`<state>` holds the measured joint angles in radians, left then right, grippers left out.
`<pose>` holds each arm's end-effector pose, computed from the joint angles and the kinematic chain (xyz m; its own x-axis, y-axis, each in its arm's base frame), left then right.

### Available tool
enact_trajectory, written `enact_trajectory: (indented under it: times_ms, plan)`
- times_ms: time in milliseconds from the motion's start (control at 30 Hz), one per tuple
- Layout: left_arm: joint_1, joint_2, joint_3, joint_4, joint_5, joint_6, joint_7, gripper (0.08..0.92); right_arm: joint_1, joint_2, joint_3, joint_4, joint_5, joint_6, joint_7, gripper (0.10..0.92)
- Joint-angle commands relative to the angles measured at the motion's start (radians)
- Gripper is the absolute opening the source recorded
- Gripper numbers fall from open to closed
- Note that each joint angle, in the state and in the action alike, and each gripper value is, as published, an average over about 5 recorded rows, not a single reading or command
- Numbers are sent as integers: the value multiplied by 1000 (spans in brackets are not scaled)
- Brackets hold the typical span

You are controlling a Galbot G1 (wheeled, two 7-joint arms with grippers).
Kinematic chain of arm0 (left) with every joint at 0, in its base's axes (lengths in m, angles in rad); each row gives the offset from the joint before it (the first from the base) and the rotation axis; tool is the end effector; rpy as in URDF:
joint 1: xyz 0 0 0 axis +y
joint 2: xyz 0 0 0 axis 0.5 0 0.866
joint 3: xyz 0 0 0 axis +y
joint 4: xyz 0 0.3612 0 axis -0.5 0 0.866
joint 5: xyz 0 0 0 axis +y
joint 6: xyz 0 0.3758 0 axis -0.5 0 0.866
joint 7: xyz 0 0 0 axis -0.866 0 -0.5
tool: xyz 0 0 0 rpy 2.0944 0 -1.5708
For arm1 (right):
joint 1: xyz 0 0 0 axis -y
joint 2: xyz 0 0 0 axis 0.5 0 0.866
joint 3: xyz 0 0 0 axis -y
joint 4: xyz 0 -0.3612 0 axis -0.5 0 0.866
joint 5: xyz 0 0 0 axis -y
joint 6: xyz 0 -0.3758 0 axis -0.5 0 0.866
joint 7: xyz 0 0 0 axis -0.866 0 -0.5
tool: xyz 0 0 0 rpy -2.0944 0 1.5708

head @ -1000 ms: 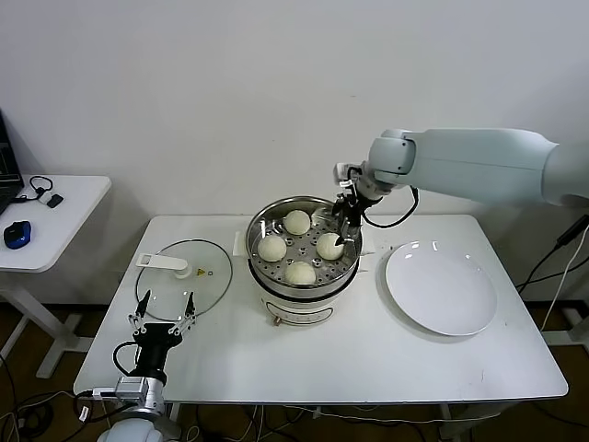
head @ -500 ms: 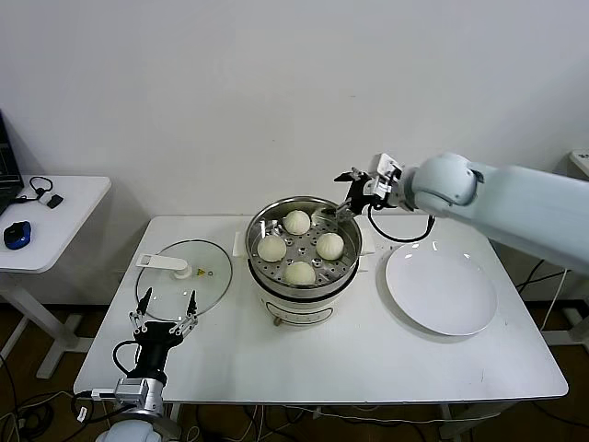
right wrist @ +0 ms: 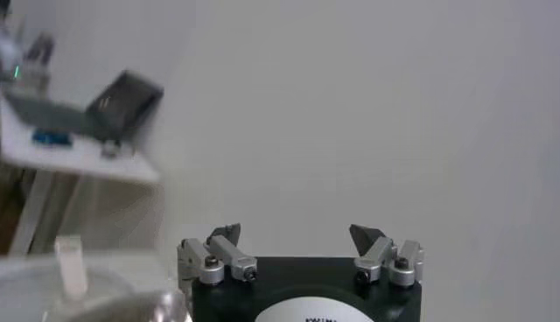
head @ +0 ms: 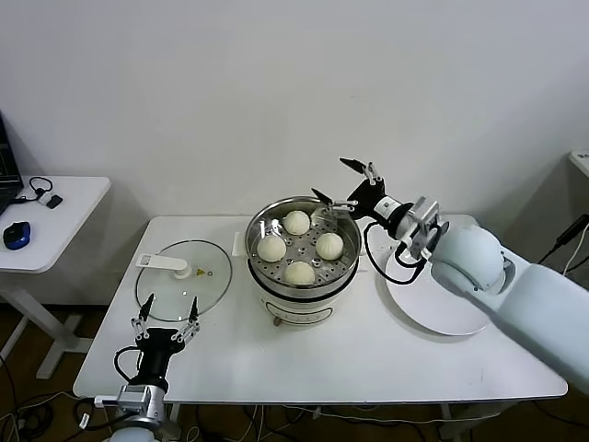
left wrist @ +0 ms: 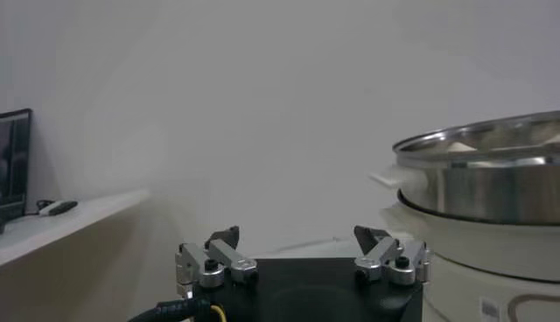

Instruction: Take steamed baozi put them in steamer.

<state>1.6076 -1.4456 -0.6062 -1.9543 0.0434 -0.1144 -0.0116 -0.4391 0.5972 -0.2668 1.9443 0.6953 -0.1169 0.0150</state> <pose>0.1798 0.0561 -0.3669 -0.9983 -0.0188 0.0550 -0.0079 0.9814 0.1921 0.3915 -0.0455 -0.1315 -0.7747 -0.6322 0.0084 -0.5861 0.7132 -0.3845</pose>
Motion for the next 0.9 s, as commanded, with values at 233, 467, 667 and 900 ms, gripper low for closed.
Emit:
enact_trajectory:
  times_ms: [233, 467, 667, 900]
  plan:
    - [29, -25, 10, 6, 24, -27, -9, 823, -1267, 530, 982, 93, -267, 378, -3, 823]
    - [36, -37, 7, 4, 26, -41, -19, 823, -1310, 650, 872, 73, -336, 458, -15, 823]
    - [40, -39, 8, 4, 27, -46, -22, 823, -1323, 685, 839, 69, -350, 480, -21, 823]
    - [39, -37, 5, 2, 26, -47, -23, 823, -1313, 695, 834, 76, -365, 471, -23, 823]
